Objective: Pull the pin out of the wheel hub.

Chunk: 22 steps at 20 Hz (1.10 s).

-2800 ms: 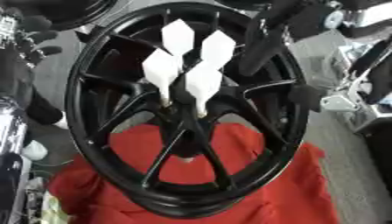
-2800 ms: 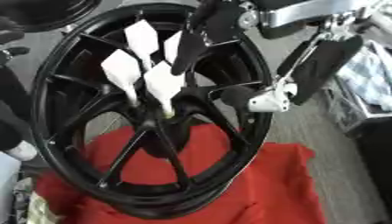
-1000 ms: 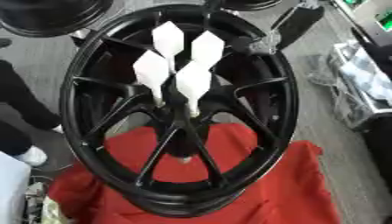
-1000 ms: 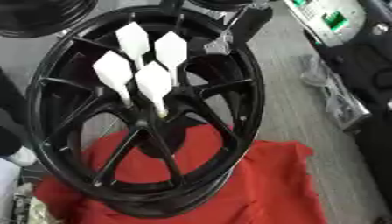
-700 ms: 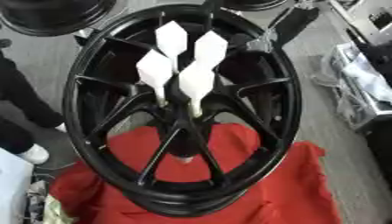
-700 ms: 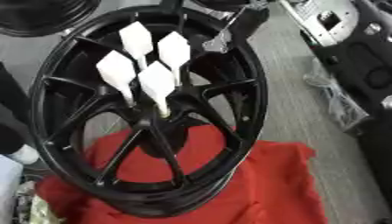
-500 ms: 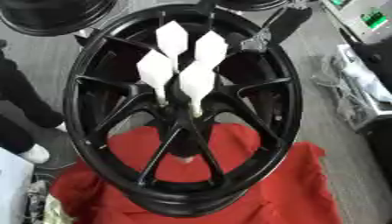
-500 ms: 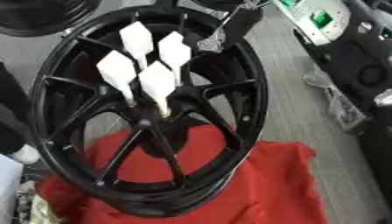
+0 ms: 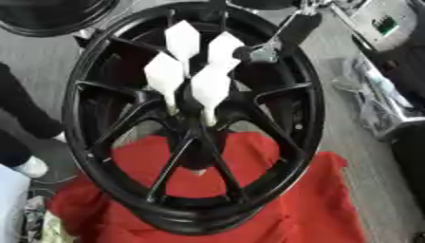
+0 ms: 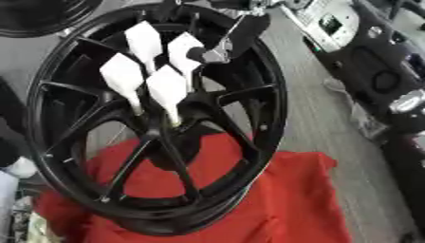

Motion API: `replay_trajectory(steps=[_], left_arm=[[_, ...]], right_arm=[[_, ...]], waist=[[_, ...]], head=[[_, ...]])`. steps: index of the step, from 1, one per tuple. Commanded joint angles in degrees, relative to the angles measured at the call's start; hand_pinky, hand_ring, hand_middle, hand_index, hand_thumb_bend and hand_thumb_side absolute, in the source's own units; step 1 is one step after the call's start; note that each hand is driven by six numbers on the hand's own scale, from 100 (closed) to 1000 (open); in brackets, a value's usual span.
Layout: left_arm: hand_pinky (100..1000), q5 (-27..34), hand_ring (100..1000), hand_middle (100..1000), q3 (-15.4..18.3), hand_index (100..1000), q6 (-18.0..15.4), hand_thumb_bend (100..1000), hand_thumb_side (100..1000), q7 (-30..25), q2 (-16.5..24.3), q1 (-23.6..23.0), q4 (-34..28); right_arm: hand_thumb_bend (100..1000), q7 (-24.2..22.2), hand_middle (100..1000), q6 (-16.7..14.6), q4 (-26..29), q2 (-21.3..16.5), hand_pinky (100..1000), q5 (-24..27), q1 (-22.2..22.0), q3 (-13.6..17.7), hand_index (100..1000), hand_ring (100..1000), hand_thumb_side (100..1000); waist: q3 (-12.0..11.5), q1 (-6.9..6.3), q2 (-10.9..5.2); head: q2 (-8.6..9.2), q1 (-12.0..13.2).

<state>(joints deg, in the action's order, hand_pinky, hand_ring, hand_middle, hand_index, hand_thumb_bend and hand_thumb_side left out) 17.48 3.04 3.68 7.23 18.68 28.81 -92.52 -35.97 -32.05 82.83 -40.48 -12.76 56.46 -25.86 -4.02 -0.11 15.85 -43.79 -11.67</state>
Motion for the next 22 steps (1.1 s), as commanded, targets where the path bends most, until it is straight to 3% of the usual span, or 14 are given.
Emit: replay_trajectory(steps=[1,22], left_arm=[[696,0.19,760,684,0.41,706,0.15,100,774,-0.17,1.69,0.53,-1.16],[697,0.28,760,682,0.58,704,0.31,100,780,-0.23,1.99,0.38,-1.02]], right_arm=[[273,-16.0,783,-17.4,-0.29,-0.78,892,-0.64,0.92,0.23,904,798,478],[332,-16.0,765,-19.88,-2.08,-0.6,882,-4.3,0.52,0.65,873,795,537]], waist=[[-0.1,-0.01,-0.82],[-0.58,0.25,0.41]], head=[[-0.17,-0.23],[0.6,-1.05]])
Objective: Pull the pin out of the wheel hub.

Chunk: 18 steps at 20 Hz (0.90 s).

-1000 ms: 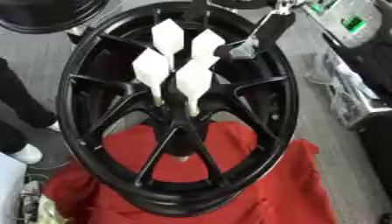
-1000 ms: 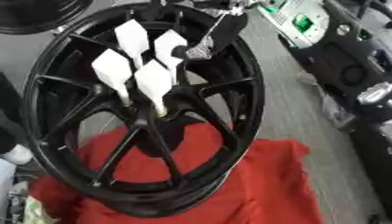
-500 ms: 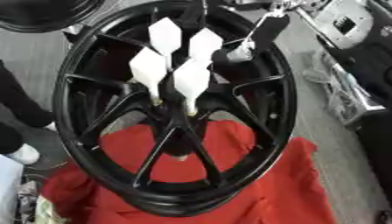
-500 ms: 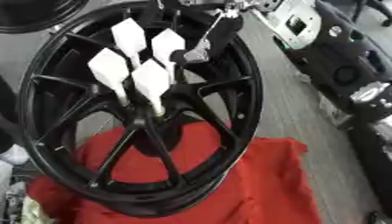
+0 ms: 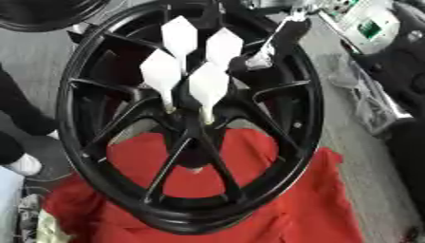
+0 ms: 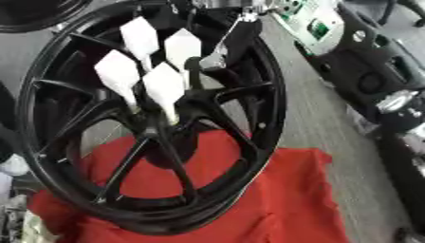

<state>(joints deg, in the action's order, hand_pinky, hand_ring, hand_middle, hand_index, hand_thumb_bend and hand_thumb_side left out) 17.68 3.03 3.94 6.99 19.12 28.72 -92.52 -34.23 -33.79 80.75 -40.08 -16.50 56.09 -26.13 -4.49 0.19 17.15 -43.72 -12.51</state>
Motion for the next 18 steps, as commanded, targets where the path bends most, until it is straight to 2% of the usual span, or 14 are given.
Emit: replay_trajectory(steps=[1,11,18], left_arm=[[697,0.09,760,682,0.6,704,0.05,100,781,0.03,1.56,0.47,-1.03],[697,0.15,761,681,0.53,704,0.17,100,783,0.0,1.7,0.39,-0.89],[697,0.08,761,681,0.47,703,0.26,100,783,0.0,1.66,0.35,-0.83]], right_arm=[[345,-17.74,757,-18.16,-0.06,-1.0,881,-0.65,0.9,0.94,868,794,539],[375,-17.74,738,-18.11,-1.01,-1.06,873,-1.0,1.14,1.58,852,787,548],[259,-17.74,685,-16.48,-1.19,-0.94,871,-0.27,1.15,1.38,823,781,524]], waist=[[-0.13,-0.03,-0.85],[-0.19,-0.04,-0.6],[-0.2,-0.03,-0.53]], head=[[0.54,-0.21],[1.05,-0.51],[1.21,-0.64]])
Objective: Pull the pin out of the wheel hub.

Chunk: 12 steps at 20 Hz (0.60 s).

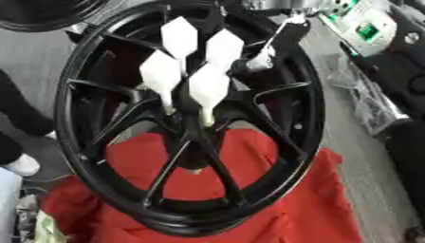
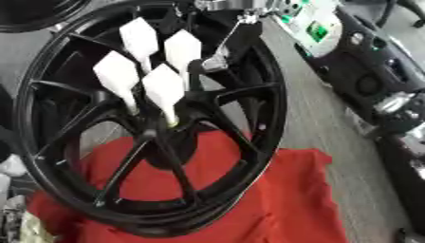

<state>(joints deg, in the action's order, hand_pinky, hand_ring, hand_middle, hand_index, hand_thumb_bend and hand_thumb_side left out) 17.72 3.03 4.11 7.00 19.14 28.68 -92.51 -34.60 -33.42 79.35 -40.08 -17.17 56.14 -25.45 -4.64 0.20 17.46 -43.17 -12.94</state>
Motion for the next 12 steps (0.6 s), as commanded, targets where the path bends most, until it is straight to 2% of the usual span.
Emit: replay_trajectory(steps=[1,12], left_arm=[[697,0.02,761,681,0.49,703,0.1,100,783,0.02,1.64,0.38,-0.84],[698,0.19,762,678,0.84,700,0.09,100,783,0.5,1.68,0.32,-0.98]], right_arm=[[251,-17.37,680,-16.71,0.22,-0.92,871,0.36,1.08,0.61,820,781,524],[291,-17.37,657,-17.37,0.44,-1.19,868,-0.66,0.44,0.3,805,778,532]], waist=[[-0.06,-0.03,-0.84],[-0.34,0.03,-0.59]], head=[[0.65,-0.23],[0.6,-0.49]])
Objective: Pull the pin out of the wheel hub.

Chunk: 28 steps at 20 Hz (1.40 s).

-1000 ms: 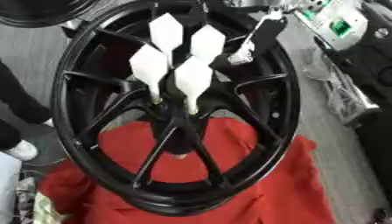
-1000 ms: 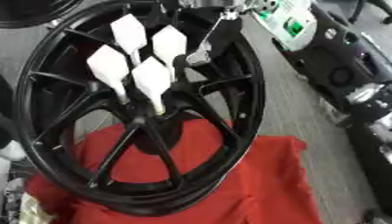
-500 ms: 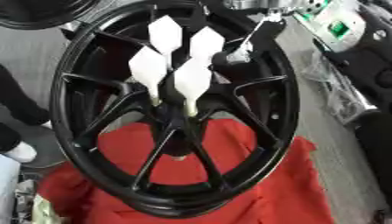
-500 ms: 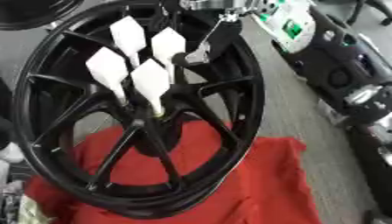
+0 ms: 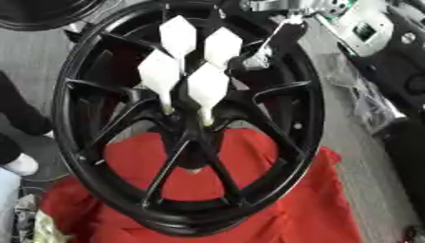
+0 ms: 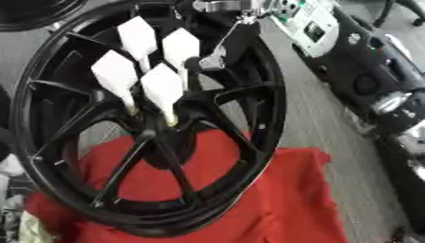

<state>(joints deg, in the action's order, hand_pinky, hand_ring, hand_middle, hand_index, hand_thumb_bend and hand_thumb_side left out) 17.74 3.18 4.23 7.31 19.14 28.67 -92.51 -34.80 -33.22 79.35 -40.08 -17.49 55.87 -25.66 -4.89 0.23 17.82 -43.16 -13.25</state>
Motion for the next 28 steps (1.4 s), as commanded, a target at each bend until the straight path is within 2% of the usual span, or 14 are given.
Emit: replay_trajectory(steps=[1,8,13,17,23,25,26,28], left_arm=[[698,0.19,762,678,0.69,700,-0.03,100,783,0.17,1.68,0.29,-0.98],[700,0.24,763,677,0.77,699,0.05,100,783,0.15,1.71,0.16,-0.92],[701,0.2,764,677,0.71,699,0.21,100,785,0.18,1.72,0.06,-0.82],[701,0.21,764,677,0.69,699,0.25,100,785,0.09,1.73,-0.01,-0.71],[702,0.13,765,677,0.51,700,0.35,100,785,-0.16,1.63,-0.02,-0.71],[703,0.05,765,677,0.59,700,0.38,100,783,-0.11,1.63,-0.01,-0.79],[703,0.04,766,677,0.62,700,0.4,100,783,-0.08,1.68,-0.04,-0.81],[703,0.05,766,677,0.67,700,0.42,100,783,-0.03,1.78,-0.12,-0.83]], right_arm=[[291,-17.17,653,-17.59,0.44,-1.23,868,-0.36,0.66,0.53,803,778,532],[272,-17.17,559,-17.07,0.43,-1.34,862,0.33,0.48,0.7,740,759,506],[209,-17.17,506,-15.1,0.51,-1.45,852,2.25,0.59,1.11,688,737,454],[105,-17.17,477,-13.53,0.59,-1.56,846,3.38,0.79,1.29,654,715,403],[100,-17.17,410,-12.12,0.43,-1.72,834,5.22,1.57,1.34,578,660,351],[100,-17.17,344,-12.04,0.06,-1.69,823,5.55,1.77,1.5,513,620,320],[100,-17.17,319,-11.94,-0.18,-1.67,818,5.85,1.91,1.62,488,605,344],[100,-17.17,287,-11.66,-0.58,-1.71,812,6.6,2.27,1.94,458,587,321]], waist=[[-0.11,0.0,-0.93],[-0.15,0.02,-0.91],[-0.12,0.03,-0.93],[-0.18,0.09,-1.01],[-0.52,0.51,-1.25],[-0.78,0.73,-1.35],[-0.92,0.82,-1.41],[-1.15,1.01,-1.53]], head=[[0.59,-0.18],[0.49,-0.25],[0.52,-0.21],[0.45,-0.33],[0.48,-0.82],[0.46,-1.13],[0.4,-1.35],[0.28,-1.62]])
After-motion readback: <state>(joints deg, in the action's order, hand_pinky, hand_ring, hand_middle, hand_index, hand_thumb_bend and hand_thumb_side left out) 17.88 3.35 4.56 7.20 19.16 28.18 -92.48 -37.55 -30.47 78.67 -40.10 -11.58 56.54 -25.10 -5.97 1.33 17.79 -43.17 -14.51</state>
